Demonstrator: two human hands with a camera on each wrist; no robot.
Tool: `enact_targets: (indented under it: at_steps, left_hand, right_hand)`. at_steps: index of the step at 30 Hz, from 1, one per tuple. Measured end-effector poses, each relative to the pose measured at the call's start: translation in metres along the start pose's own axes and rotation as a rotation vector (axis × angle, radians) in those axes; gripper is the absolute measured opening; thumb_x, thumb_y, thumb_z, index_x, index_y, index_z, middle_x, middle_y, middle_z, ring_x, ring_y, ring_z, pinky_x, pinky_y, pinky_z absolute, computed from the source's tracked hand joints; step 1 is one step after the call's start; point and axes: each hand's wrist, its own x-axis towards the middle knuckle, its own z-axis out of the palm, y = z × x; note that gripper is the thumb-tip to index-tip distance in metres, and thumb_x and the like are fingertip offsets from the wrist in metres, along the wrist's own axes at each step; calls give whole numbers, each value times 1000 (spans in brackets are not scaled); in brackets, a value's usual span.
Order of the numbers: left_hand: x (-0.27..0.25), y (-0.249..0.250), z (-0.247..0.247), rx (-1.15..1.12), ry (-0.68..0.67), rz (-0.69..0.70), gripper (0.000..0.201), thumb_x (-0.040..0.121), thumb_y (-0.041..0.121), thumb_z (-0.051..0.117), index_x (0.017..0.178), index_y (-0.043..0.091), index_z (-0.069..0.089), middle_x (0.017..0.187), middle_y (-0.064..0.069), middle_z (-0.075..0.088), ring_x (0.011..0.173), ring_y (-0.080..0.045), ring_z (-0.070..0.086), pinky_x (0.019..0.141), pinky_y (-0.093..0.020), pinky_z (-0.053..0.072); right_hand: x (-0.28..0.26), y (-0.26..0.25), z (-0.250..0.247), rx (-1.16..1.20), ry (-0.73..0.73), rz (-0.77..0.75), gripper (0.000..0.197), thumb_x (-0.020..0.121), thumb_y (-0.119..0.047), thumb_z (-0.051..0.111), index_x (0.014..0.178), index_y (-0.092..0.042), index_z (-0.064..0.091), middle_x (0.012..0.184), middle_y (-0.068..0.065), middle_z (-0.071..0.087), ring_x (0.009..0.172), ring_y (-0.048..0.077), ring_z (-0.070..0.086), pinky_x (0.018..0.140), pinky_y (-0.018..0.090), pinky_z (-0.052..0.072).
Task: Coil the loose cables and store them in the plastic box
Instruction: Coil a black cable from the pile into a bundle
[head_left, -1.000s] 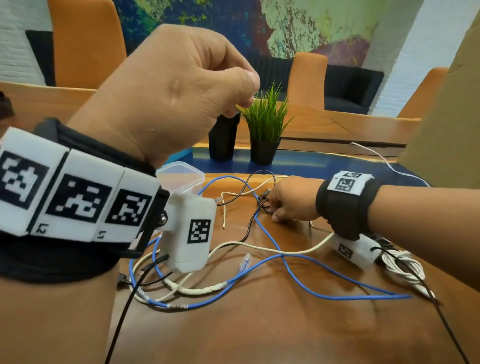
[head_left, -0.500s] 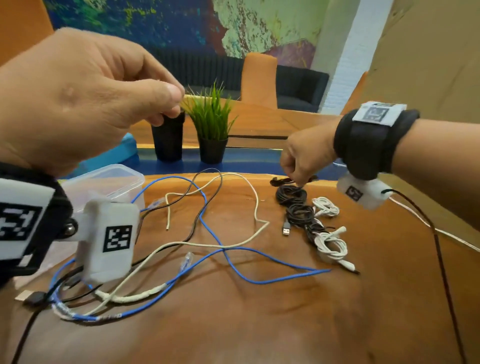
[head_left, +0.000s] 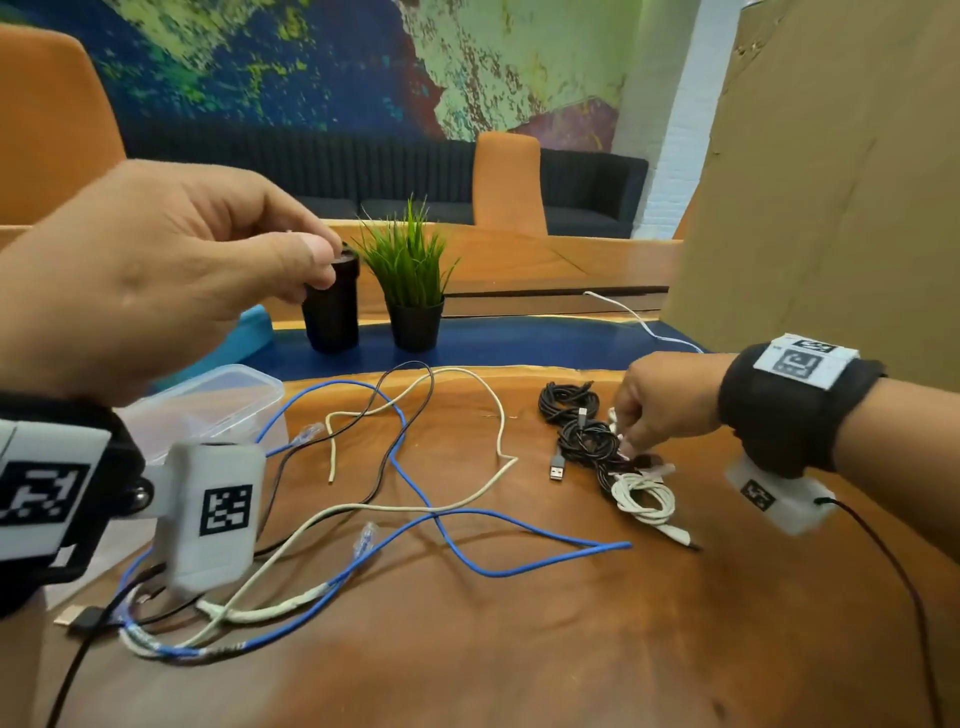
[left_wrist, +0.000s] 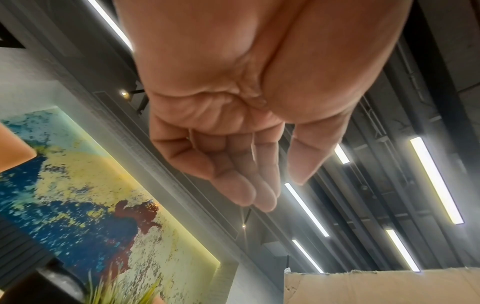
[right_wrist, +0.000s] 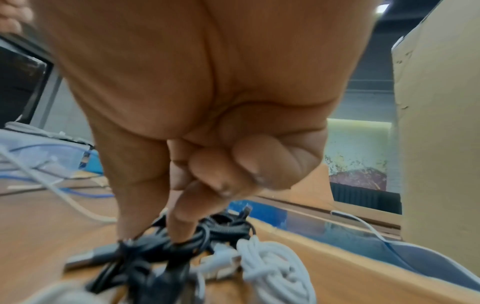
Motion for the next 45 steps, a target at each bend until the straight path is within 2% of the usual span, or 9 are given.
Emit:
enact_targets:
  at_steps: [5,9,14,18,20,24,30,39,45]
  left_hand:
    - [-4,-16,-14,18,67,-143,15,91,15,62,84,21,74,82,0,76,73,-12,68,73,-28,53]
    - [-8,-25,-33,269,-101,-279,11,87,16,64,86,20,74,84,1,76,75,-13,70,68,-27,53]
    - [-31,-41,-26,626,-515,-376,12,87,23,63,91,22,75,82,4,74,74,-13,67,74,-29,55]
    - [-60,-60,-5,839,-754,-384,18,87,29,62,94,18,75,86,3,71,79,-17,61,69,-25,47]
    - [-71,-69,9,915,-795,-376,25,87,36,62,86,13,73,84,-3,70,79,-21,60,62,-24,42]
    - [-81,-79,25,1023,-727,-378,25,87,33,64,73,16,53,75,-4,57,78,-28,59,65,-30,41]
    - [-61,-66,-4,734,-481,-430,21,90,21,58,92,6,72,88,-11,70,83,-26,62,72,-32,49]
    - [5,2,-61,-62,-2,-425,14,97,11,55,86,8,65,65,-4,56,60,-21,55,60,-31,45]
    - [38,41,-74,-48,167,-251,15,100,19,48,90,16,59,67,0,53,47,-11,41,48,-25,40]
  right_hand:
    - [-21,4,-29,-14,288,-20,12,81,-46,73,74,-37,69,71,-17,65,70,3,60,65,24,48]
    - [-5,-1,-46,38,349,-191,54,49,-95,50,76,-52,67,64,-21,65,61,10,64,60,37,54]
    - [-40,-122,-62,27,303,-417,12,75,-53,67,81,-43,69,73,-15,69,69,7,65,70,36,55]
    - [-39,-189,-48,-12,203,-530,8,87,-37,68,92,-33,71,77,-9,69,60,3,60,57,15,44]
    - [-29,-211,-31,-92,163,-552,23,88,-38,66,111,-34,69,89,-14,65,77,5,58,69,19,44]
    - [-22,-230,4,-212,79,-543,49,89,-34,65,137,-32,53,129,-3,59,115,20,56,93,32,47]
    - [-18,-219,27,-281,78,-510,37,91,-23,53,127,-25,60,121,3,63,109,26,59,87,30,47]
    - [-17,-209,33,-117,93,-474,32,93,-21,50,121,-24,65,120,4,64,110,27,59,94,35,49]
    - [-46,-190,0,28,150,-408,44,91,-36,60,134,-27,56,131,0,60,120,22,54,94,27,42]
